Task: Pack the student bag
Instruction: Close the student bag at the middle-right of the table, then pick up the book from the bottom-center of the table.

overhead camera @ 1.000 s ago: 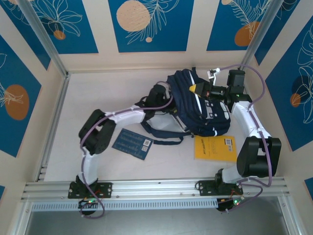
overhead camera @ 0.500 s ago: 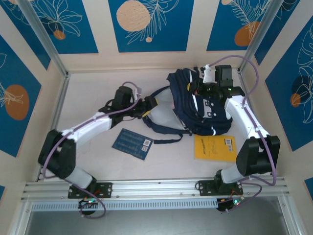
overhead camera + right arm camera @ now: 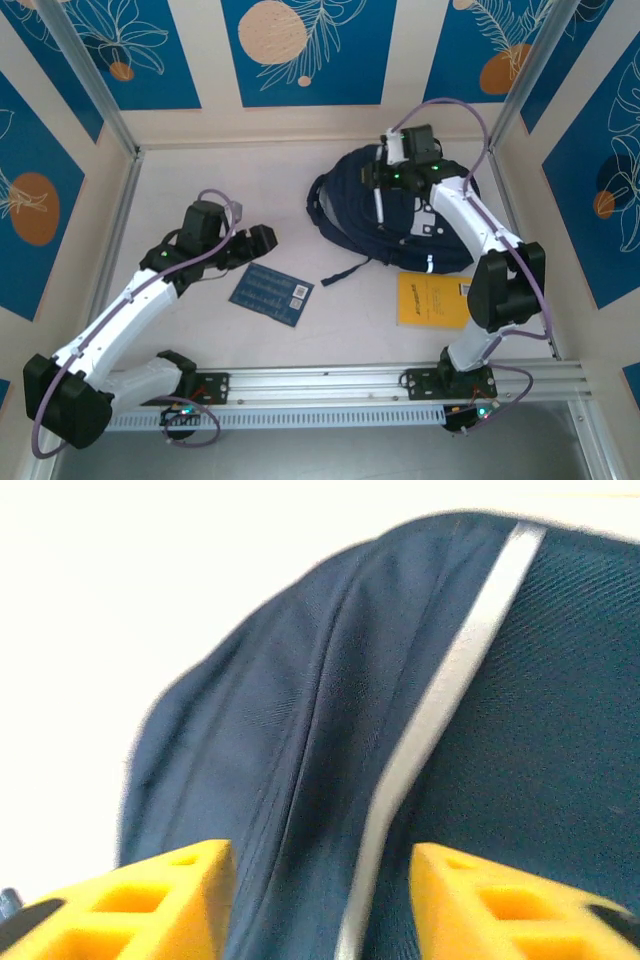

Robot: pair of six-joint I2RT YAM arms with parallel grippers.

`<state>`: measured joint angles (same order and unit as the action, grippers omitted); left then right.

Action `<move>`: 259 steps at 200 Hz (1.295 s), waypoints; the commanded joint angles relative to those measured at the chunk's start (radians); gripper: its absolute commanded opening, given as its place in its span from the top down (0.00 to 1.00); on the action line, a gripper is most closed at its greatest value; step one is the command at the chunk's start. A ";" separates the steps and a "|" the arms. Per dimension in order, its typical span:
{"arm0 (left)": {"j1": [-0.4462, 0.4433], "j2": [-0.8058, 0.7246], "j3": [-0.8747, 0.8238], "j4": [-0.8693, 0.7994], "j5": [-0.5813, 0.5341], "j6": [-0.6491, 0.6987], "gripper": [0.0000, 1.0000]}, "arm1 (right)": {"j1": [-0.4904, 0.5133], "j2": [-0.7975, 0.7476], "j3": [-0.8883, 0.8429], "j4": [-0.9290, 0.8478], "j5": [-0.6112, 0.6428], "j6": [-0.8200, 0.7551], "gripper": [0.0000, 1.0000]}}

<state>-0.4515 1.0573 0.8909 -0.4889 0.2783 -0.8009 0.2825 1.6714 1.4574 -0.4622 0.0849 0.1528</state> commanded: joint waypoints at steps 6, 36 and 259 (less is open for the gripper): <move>0.014 -0.057 -0.032 -0.109 0.000 0.070 0.22 | 0.117 -0.097 -0.041 -0.025 0.299 -0.047 0.39; 0.026 -0.133 -0.100 -0.156 -0.059 0.079 0.20 | 0.249 -0.243 -0.162 -0.038 0.346 0.094 0.45; 0.034 -0.133 -0.612 0.267 0.007 -0.260 0.33 | 0.460 0.337 -0.231 0.218 -0.521 0.241 0.46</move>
<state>-0.4271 0.8822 0.2882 -0.2935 0.2798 -1.0496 0.7395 2.0060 1.2480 -0.2470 -0.3405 0.3866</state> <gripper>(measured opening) 0.667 0.545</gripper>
